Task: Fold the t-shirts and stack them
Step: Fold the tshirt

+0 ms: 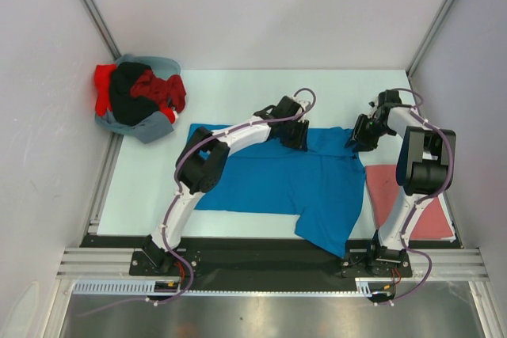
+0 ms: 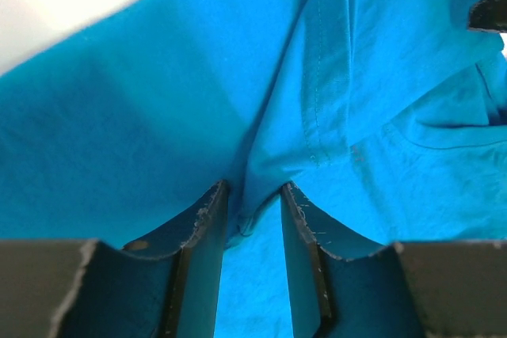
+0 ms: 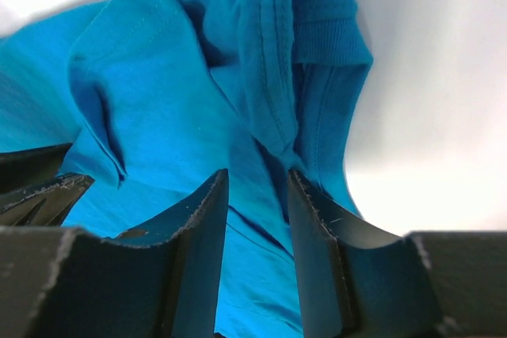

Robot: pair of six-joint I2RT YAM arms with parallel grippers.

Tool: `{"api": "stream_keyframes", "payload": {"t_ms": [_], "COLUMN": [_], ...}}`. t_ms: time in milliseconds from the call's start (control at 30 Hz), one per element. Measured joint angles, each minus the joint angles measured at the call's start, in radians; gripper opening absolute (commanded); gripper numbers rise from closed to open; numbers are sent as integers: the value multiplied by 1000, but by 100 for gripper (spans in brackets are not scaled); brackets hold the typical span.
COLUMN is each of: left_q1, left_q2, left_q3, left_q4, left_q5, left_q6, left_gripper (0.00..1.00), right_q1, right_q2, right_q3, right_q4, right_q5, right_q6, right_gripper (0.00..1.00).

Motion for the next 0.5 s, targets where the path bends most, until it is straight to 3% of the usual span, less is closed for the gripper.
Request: {"api": "stream_keyframes", "payload": {"t_ms": [267,500], "left_q1": [4,11], "left_q2": [10,21], "left_q3": [14,24], "left_q4": [-4,-4], "left_q5": [32,45], "left_q6": [-50,-85], "left_gripper": [45,38], "right_q1": [0,4], "right_q2": [30,63], "right_q3": [24,60], "right_q4": [4,11], "right_q5": [-14,-33], "right_q6": [1,5], "right_gripper": [34,29]}}
